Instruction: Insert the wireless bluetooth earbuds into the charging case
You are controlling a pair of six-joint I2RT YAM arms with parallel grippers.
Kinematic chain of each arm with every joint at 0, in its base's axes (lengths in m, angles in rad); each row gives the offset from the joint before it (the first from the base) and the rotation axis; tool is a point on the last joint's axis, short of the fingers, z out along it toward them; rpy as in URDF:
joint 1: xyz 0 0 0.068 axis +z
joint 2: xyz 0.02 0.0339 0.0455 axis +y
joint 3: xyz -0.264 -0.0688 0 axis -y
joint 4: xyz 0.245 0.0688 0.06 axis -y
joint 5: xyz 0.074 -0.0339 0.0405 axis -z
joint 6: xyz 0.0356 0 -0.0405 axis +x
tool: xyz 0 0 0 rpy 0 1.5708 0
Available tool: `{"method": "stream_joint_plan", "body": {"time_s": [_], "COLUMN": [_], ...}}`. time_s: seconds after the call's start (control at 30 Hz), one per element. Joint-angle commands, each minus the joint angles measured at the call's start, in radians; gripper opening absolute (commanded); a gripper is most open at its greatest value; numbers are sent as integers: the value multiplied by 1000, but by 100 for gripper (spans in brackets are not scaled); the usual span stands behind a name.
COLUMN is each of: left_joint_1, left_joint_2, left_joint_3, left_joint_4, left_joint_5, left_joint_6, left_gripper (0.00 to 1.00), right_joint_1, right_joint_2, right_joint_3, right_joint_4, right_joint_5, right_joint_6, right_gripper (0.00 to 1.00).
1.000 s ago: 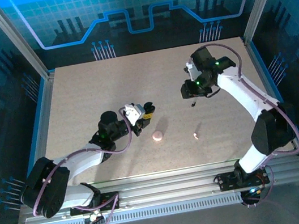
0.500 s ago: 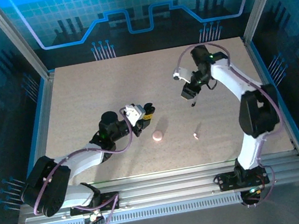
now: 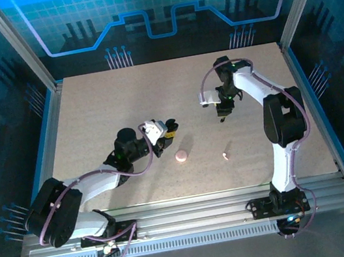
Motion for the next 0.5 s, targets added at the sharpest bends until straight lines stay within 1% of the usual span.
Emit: {"method": "stream_joint_plan", "body": {"time_s": [0.0, 0.17, 0.47], "left_joint_1": [5, 8, 10], "left_joint_2": [18, 32, 44], "left_joint_3": [-6, 2, 13], "left_joint_4": [-3, -2, -7], "left_joint_5": [-5, -2, 4], "left_joint_6": [1, 0, 2], "left_gripper": [22, 22, 22], "right_joint_1": [3, -2, -6], "right_joint_2": [30, 34, 72], "right_joint_3": [-31, -59, -59], "right_joint_4": [11, 42, 25], "right_joint_5": [53, 83, 83], "right_joint_6": [-92, -122, -150], "right_gripper": [48, 49, 49]}}
